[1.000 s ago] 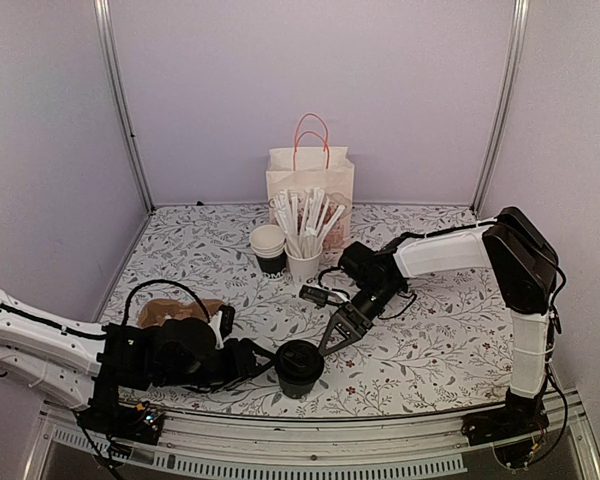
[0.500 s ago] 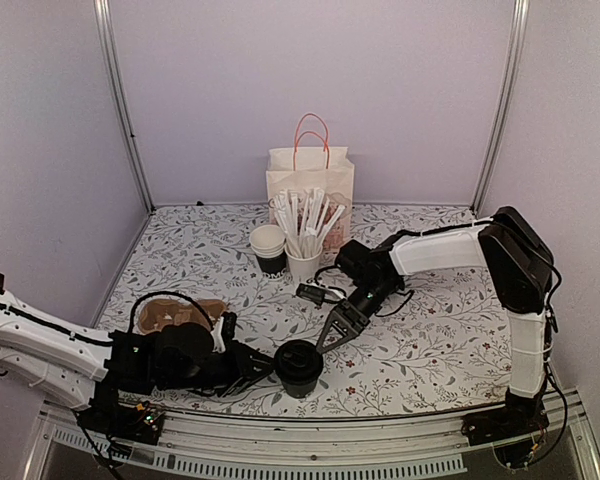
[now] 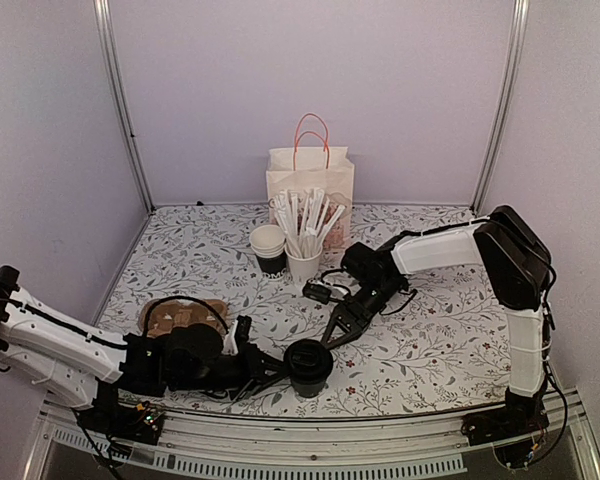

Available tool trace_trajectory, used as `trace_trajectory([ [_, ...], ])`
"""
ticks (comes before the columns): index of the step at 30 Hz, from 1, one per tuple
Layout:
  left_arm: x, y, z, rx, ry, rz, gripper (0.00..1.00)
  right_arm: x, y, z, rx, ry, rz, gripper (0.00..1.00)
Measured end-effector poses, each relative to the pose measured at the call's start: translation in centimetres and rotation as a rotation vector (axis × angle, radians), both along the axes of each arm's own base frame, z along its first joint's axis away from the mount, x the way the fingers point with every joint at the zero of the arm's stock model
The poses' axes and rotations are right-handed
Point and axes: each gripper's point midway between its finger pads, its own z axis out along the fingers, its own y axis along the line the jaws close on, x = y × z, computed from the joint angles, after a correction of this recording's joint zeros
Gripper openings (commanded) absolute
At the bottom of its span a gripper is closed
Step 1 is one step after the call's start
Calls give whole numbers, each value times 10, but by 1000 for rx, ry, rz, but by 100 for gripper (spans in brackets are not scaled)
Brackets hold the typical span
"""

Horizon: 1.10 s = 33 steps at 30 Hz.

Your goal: Pack the takeout coffee

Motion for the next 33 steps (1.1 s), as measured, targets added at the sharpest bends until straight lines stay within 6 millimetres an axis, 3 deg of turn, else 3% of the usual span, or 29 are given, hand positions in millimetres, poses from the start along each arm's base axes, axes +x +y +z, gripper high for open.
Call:
trace_trajectory([
  [8,-1,-6,3,50,-8,-24,9,3,0,3,10,6,-8,22],
  [15,7,1,12,199,-89,-44,15,2,-1,7,17,-142,22,29],
  [26,59,35,15,382,-245,43,20,-17,0,10,41,-271,101,38],
  [30,65,48,6,470,-266,43,27,-20,-1,10,46,-279,113,38],
  [33,68,46,12,493,-288,31,30,-20,-2,11,51,-284,116,38],
])
